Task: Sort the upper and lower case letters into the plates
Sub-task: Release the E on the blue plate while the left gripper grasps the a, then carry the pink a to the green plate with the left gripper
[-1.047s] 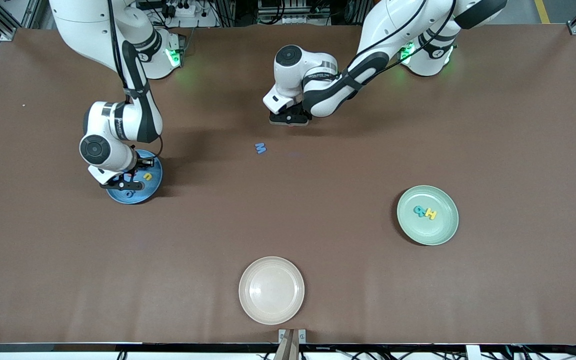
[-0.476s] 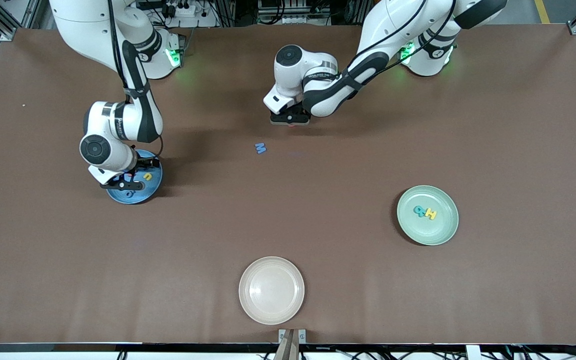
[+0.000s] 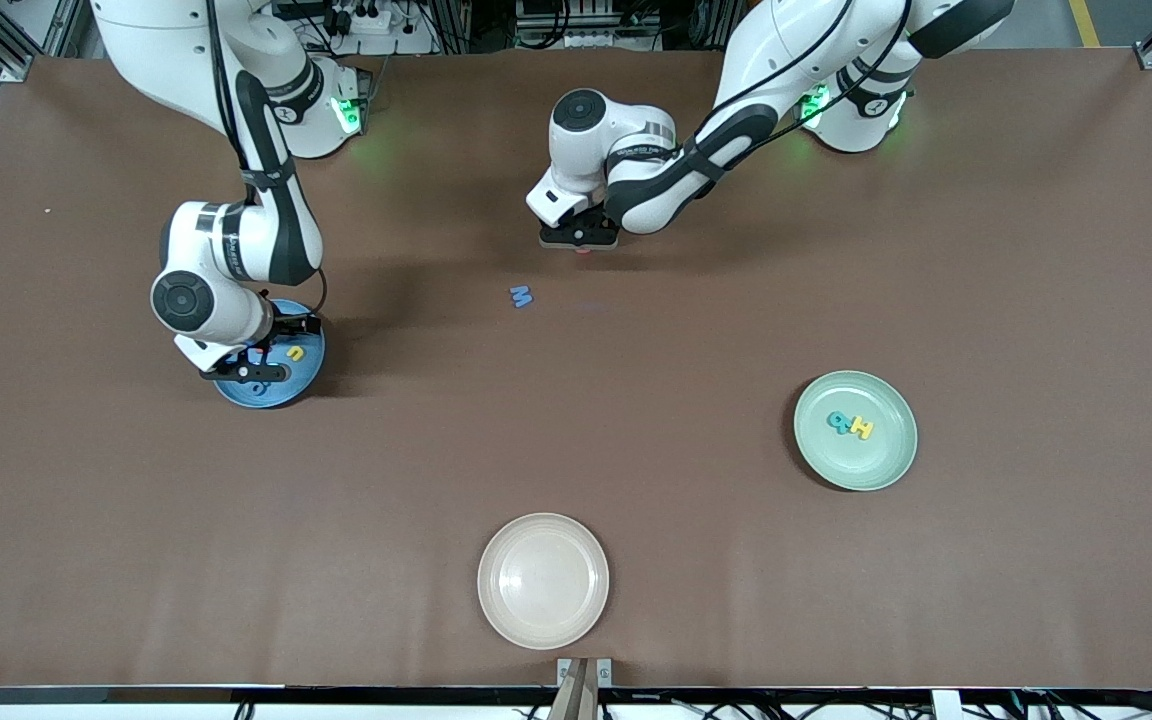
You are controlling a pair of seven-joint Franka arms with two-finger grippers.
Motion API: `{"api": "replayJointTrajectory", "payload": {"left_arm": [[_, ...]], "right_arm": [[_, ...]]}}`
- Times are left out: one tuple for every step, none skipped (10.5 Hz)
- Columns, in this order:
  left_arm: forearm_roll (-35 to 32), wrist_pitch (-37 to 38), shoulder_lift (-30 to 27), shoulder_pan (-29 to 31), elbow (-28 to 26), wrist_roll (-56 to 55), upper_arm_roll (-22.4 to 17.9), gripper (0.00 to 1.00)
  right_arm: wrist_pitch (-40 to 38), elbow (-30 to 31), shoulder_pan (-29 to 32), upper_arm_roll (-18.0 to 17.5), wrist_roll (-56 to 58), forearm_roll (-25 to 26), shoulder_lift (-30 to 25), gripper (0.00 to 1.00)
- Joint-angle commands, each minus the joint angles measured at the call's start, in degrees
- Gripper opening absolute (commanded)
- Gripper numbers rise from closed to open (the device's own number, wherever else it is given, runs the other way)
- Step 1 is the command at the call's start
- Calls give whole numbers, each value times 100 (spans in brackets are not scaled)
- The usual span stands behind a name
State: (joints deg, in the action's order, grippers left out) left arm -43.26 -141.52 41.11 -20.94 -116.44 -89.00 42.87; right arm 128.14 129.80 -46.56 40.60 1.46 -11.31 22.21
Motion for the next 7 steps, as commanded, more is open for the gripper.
{"api": "replayJointTrajectory", "payload": {"left_arm": [[-147,-148,73,46,-37,-223,-33,46],[-147,-148,82,47,-28,-214,-42,37],[-147,-148,73,55,-28,-214,-42,21],[-182,-148,55,47,7,-118,-60,6],[-174,-139,29,64,42,-117,-129,0],[-174,-78,-23,125,164,-144,-139,0],[-148,53,-85,256,261,-152,-139,0]], "right_arm": [[-237,-95,-20,45,73,-117,-156,100],[-237,-95,-20,45,82,-117,-156,100],[-237,-95,-20,45,82,-117,-156,100],[-228,-104,-29,45,82,-117,-156,100],[-237,-95,-20,45,82,-117,-156,100],[-228,-104,-29,45,82,-117,-147,100],[-237,-104,-29,45,82,-117,-147,100]]}}
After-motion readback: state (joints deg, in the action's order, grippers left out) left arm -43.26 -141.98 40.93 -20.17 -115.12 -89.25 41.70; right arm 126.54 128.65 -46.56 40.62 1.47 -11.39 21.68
